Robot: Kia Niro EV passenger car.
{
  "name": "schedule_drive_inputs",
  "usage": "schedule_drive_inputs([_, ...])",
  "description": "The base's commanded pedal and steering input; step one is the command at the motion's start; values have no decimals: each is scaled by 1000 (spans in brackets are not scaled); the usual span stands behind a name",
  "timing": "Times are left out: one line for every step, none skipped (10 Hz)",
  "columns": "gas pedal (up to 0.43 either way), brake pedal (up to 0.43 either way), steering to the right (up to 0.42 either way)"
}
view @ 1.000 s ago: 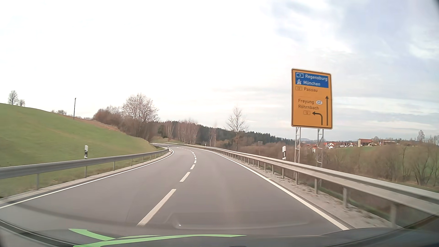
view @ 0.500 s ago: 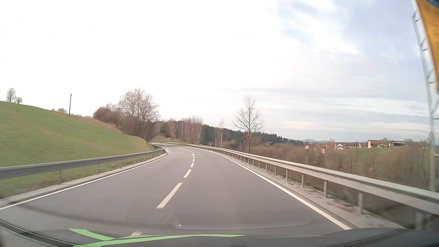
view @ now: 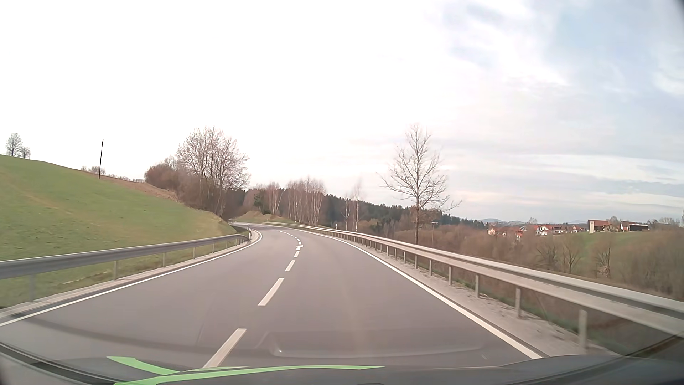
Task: Follow the waypoints while adhering to traffic rules and regulations
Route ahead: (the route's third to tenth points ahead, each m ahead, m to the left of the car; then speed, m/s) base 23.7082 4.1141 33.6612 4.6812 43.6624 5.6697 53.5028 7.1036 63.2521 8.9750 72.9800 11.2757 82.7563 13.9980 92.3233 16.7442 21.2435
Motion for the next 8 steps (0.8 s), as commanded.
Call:
schedule_drive_inputs([59, 0, -13])
schedule_drive_inputs([59, 0, -14])
schedule_drive_inputs([59, 0, -14])
schedule_drive_inputs([59, 0, -15])
schedule_drive_inputs([59, 0, -15])
schedule_drive_inputs([59, 0, -15])
schedule_drive_inputs([59, 0, -16])
schedule_drive_inputs([59, 0, -16])
